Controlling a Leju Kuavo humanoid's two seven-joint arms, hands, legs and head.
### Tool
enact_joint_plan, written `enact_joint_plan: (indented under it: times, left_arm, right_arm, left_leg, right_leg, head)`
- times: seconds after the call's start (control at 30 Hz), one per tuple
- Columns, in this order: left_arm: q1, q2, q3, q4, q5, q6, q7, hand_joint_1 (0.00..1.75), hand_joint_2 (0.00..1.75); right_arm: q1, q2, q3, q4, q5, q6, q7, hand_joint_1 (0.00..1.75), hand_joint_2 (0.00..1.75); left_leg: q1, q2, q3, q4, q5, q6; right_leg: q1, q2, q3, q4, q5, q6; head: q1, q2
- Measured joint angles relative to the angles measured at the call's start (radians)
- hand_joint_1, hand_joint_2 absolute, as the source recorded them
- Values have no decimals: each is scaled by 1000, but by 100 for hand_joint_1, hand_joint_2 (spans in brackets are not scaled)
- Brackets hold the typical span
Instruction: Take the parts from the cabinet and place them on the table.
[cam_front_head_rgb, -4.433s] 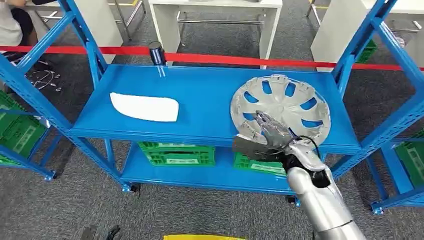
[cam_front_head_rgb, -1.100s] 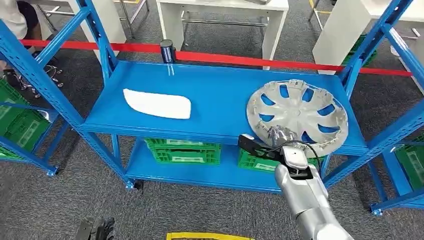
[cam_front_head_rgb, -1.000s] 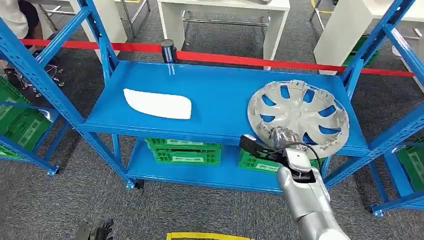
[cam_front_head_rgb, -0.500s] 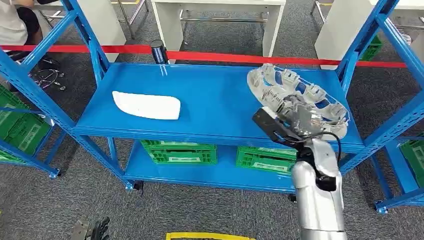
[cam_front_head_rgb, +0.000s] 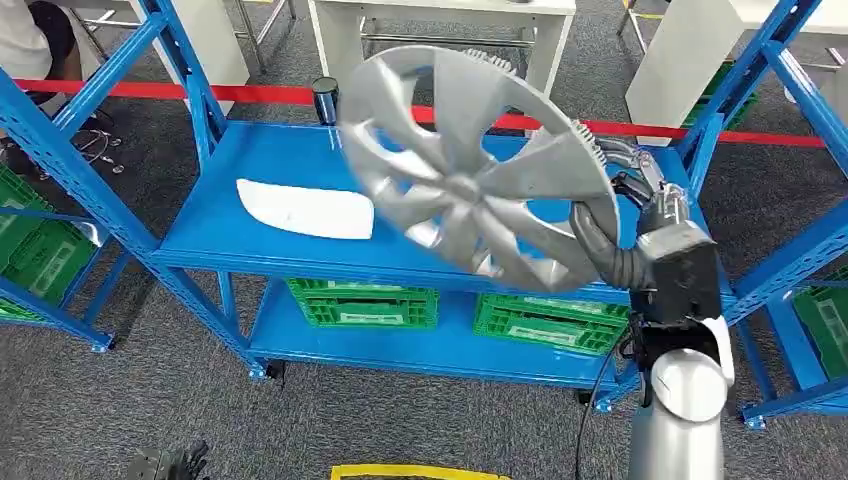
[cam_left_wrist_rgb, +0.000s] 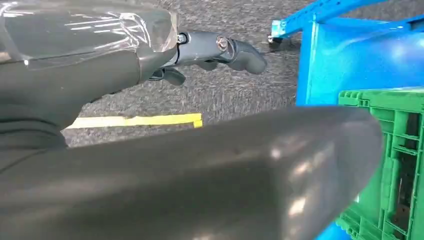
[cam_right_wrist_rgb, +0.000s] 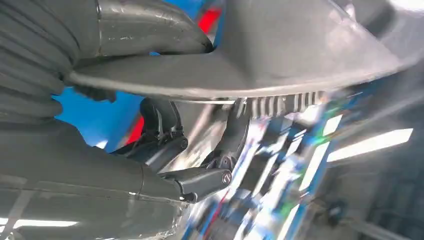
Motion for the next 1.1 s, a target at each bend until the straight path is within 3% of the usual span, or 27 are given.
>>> enact_joint_plan:
  times: [0.07,0.13,0.2,0.27,0.3,0.4,0.43,0.47,0.5,0.57,0.6,0.63,0.73,0.77,0.8,0.83,0.9,0.93,0.97,1.0,1.07,1.1]
  left_arm:
    - [-1,-3,22,1,-7,-11,3,0,0]
    - [-4,-5,46,1,-22,-22,2,0,0]
    - [-5,-7,66,1,-35,-25,-3,0,0]
    - [-7,-9,80,0,-41,-26,-6,0,0]
    - [-9,-11,84,0,-42,-27,-7,0,0]
    - [-13,-12,98,0,-56,-32,-16,0,0]
    - [-14,-13,104,0,-63,-32,-25,0,0]
    - [-14,-14,107,0,-66,-30,-31,0,0]
    - [-14,-15,112,-3,-71,-27,-38,0,0]
    - [-16,-17,119,-12,-75,-23,-48,0,0]
    - [-18,-16,120,-17,-76,-22,-53,0,0]
    - [-20,-19,122,-19,-80,-22,-61,0,0]
    - [-22,-21,122,-22,-97,-12,-94,0,0]
    - [-19,-23,122,-22,-99,-17,-107,0,0]
    - [-19,-24,122,-22,-107,-27,-122,0,0]
    - [-20,-23,122,-22,-109,-32,-132,0,0]
    - [-19,-26,123,-22,-122,-44,-136,0,0]
    - [-19,-27,125,-22,-130,-48,-136,0,0]
    - [-18,-29,128,-23,-138,-56,-135,0,0]
    - [-16,-32,130,-27,-141,-62,-135,0,0]
    - [-16,-36,132,-32,-148,-69,-133,0,0]
    - [-16,-38,134,-37,-149,-74,-132,0,0]
  right_arm:
    - [4,-16,17,-25,-129,22,-31,175,175]
    - [19,-37,40,-41,-221,47,-43,175,175]
    - [38,-51,58,-59,-324,69,-59,175,175]
    - [39,-59,75,-78,-361,80,-67,175,175]
    - [40,-63,80,-85,-370,82,-69,175,175]
    - [53,-79,103,-102,-480,129,-71,175,175]
    - [61,-85,114,-110,-536,153,-69,175,175]
    - [66,-91,124,-119,-582,175,-64,175,175]
    - [70,-98,139,-132,-628,200,-58,175,175]
    - [74,-111,170,-160,-671,227,-47,175,175]
    - [75,-114,183,-170,-676,231,-45,175,175]
    - [76,-120,193,-177,-680,235,-45,175,175]
    - [95,-139,223,-209,-687,250,-45,175,175]
    - [99,-149,234,-225,-687,256,-50,175,175]
    - [103,-163,243,-242,-683,260,-60,175,175]
    - [104,-173,249,-254,-676,260,-72,175,175]
    - [112,-199,265,-281,-662,265,-97,175,175]
    - [113,-208,272,-293,-660,273,-101,175,175]
    - [111,-216,281,-304,-661,280,-102,175,175]
    - [108,-224,288,-317,-662,283,-100,175,175]
    - [98,-239,301,-335,-667,290,-90,175,175]
    - [90,-244,306,-342,-670,291,-87,175,175]
  left_leg:
    - [1,-1,0,13,-10,-10]
    - [-7,-2,-6,26,-20,-23]
    - [-4,-1,-7,23,-19,-26]
    - [1,0,-15,34,-31,-36]
    - [1,2,-27,67,-56,-41]
    - [3,3,-139,311,-170,-49]
    - [3,3,-162,358,-178,-49]
    - [3,3,-159,351,-163,-47]
    - [3,3,-136,302,-130,-42]
    - [-2,3,-37,108,-38,-24]
    - [-6,2,-6,47,-32,-13]
    - [-9,5,0,33,-38,-12]
    - [-14,4,-4,32,-35,-8]
    - [-3,5,14,13,-21,-2]
    - [-3,8,15,5,-17,1]
    - [-3,8,14,5,-14,6]
    - [-4,9,11,8,-9,8]
    - [-6,9,8,8,-8,9]
    - [-6,9,7,10,-8,9]
    - [-6,9,6,13,-8,9]
    - [-5,6,3,23,-10,5]
    - [-7,6,-3,33,-13,0]
  right_leg:
    - [-7,-7,102,-200,71,19]
    - [-2,-4,120,-229,73,-5]
    - [4,-2,117,-225,70,-17]
    - [-6,-1,120,-229,74,-26]
    - [-6,-1,122,-229,73,-32]
    - [-2,-2,121,-229,72,-36]
    - [0,-1,121,-228,72,-37]
    - [2,-1,122,-228,72,-37]
    - [3,1,124,-228,72,-36]
    - [7,4,129,-229,71,-36]
    - [6,4,130,-229,72,-35]
    - [15,5,126,-228,72,-34]
    - [11,2,126,-234,77,-24]
    - [15,2,123,-231,74,-18]
    - [15,1,111,-207,58,-18]
    - [12,1,87,-152,26,-24]
    - [10,1,15,16,-49,-28]
    - [9,0,-10,76,-69,-24]
    - [7,0,-13,87,-68,-17]
    - [4,0,15,42,-47,-5]
    - [-3,-3,119,-143,20,16]
    - [-6,-6,158,-227,33,15]
  head:
    - [0,0]
    - [-2,0]
    - [-1,0]
    - [-1,0]
    - [-3,0]
    - [-4,0]
    - [-4,0]
    - [-4,0]
    - [-4,0]
    - [-4,0]
    - [-3,0]
    - [-2,0]
    - [-3,0]
    - [-3,0]
    - [-2,0]
    - [0,0]
    - [0,0]
    - [1,0]
    - [1,0]
    - [1,0]
    - [2,0]
    - [2,0]
